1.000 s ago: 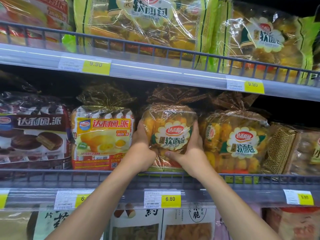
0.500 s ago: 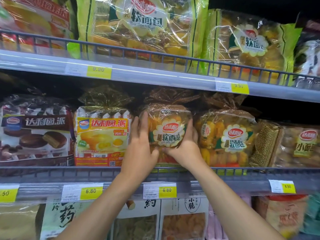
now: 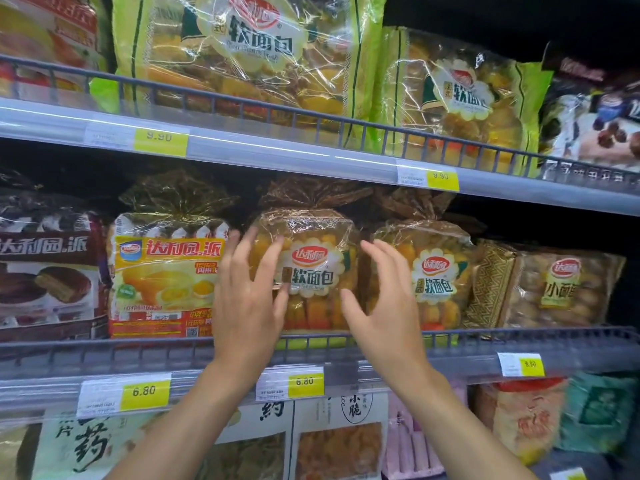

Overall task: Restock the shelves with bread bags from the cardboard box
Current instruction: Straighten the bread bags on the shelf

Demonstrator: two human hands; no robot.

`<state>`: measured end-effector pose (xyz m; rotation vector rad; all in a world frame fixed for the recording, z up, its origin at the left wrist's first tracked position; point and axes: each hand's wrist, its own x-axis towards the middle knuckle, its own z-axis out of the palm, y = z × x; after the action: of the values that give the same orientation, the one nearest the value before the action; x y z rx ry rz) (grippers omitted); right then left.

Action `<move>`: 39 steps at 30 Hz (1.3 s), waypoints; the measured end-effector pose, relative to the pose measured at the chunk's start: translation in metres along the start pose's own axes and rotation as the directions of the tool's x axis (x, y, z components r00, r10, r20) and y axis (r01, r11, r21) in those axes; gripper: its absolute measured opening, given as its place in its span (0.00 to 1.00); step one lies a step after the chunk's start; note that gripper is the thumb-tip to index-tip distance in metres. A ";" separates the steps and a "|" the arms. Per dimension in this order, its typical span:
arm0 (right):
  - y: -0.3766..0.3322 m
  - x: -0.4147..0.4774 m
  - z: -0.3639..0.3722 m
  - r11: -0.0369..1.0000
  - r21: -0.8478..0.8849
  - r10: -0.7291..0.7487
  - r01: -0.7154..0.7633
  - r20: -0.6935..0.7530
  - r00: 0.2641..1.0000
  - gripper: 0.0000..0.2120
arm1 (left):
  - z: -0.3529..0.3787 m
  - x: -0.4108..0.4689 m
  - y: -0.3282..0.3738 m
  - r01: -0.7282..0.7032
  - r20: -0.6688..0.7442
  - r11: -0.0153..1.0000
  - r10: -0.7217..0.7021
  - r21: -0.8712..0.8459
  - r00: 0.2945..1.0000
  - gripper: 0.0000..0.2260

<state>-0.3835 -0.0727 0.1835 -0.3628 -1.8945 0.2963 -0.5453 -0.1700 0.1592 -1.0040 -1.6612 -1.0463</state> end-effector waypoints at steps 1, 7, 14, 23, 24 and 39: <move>0.009 -0.001 -0.010 0.999 -0.026 -0.026 0.024 -0.056 0.998 0.28 | 0.000 0.000 0.004 -0.046 -0.020 0.998 0.047 0.040 0.999 0.27; 0.078 0.017 -0.050 0.960 -0.244 0.099 -0.134 -0.152 0.983 0.26 | 0.006 0.000 0.060 -0.218 0.080 0.949 0.242 -0.227 0.967 0.15; 0.089 0.027 -0.037 0.941 -0.305 0.093 -0.145 -0.179 0.979 0.26 | 0.035 0.007 0.099 0.151 0.364 0.960 -0.056 -0.238 0.930 0.31; 0.125 0.044 -0.064 0.956 0.154 0.282 -0.249 -0.256 0.925 0.41 | 0.055 -0.004 0.139 0.247 0.409 0.927 -0.117 -0.282 0.905 0.30; 0.135 0.050 -0.066 0.909 0.227 0.388 -0.350 -0.147 0.910 0.45 | 0.056 -0.004 0.140 0.252 0.405 0.926 -0.124 -0.281 0.906 0.30; 0.176 0.072 -0.061 0.641 0.558 0.388 -0.527 0.358 0.850 0.17 | 0.057 -0.009 0.139 0.159 0.360 0.949 -0.053 -0.274 0.932 0.28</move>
<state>-0.3311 0.1192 0.2001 -0.3472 -1.7356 1.3504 -0.4291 -0.0750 0.1651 -1.3740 -1.8957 -1.2769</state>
